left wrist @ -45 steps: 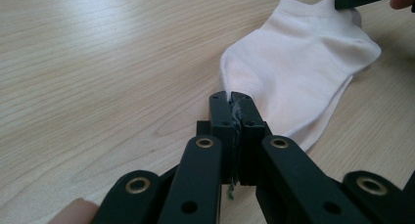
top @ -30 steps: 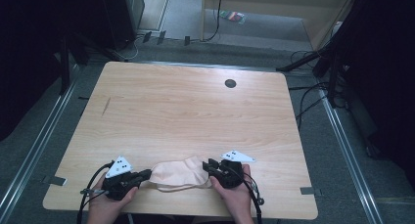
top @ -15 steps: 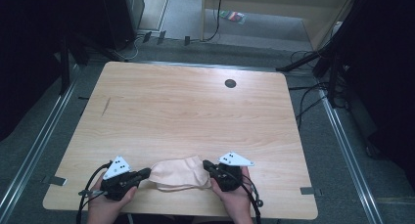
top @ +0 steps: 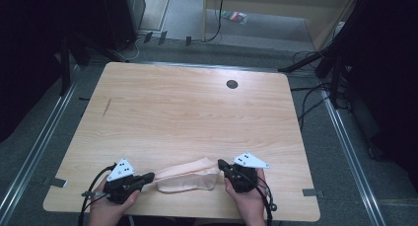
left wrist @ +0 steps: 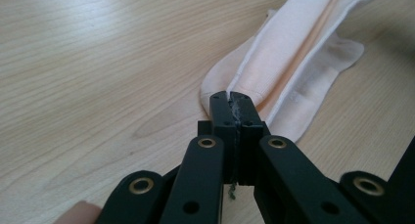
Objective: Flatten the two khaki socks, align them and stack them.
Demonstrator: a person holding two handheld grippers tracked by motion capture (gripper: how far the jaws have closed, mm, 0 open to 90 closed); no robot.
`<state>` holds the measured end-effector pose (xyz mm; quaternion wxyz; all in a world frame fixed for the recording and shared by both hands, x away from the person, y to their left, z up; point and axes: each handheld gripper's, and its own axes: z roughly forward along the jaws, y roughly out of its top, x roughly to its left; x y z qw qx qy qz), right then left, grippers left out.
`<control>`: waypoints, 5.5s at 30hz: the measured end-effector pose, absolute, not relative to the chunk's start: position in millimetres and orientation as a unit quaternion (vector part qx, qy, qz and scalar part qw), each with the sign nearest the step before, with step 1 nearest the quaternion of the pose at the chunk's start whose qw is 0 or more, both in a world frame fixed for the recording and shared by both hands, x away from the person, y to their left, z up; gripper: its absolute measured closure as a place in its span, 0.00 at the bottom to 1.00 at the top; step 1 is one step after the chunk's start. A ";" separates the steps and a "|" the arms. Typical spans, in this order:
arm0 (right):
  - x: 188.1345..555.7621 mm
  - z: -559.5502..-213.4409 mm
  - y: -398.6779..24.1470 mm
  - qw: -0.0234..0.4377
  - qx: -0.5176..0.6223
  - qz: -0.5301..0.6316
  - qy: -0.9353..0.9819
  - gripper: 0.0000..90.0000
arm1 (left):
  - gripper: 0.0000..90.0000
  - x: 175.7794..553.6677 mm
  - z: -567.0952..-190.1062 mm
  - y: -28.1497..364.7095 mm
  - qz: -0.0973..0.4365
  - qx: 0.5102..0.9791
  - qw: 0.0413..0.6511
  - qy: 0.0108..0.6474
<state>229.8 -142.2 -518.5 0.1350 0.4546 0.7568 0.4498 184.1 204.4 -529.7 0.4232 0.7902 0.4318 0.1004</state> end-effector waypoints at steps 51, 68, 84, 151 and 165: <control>212.7 -554.2 -63.0 0.064 0.422 0.429 0.796 1.00 | 0.92 216.1 -548.8 169.3 0.127 0.800 0.401 0.429; 217.8 -558.0 -11.2 0.006 0.373 0.449 0.812 1.00 | 1.00 242.3 -550.2 177.9 0.061 0.786 0.421 0.449; 205.5 -556.1 -9.8 0.052 0.352 0.433 0.828 1.00 | 0.88 229.9 -547.7 199.2 0.071 0.788 0.413 0.451; 255.7 -513.7 -190.8 0.143 0.481 0.501 0.705 0.15 | 0.09 226.0 -537.3 272.3 0.168 0.680 0.517 0.492; 254.0 -525.7 -256.7 0.186 0.515 0.474 0.689 0.15 | 0.09 222.3 -542.3 308.7 0.204 0.668 0.489 0.523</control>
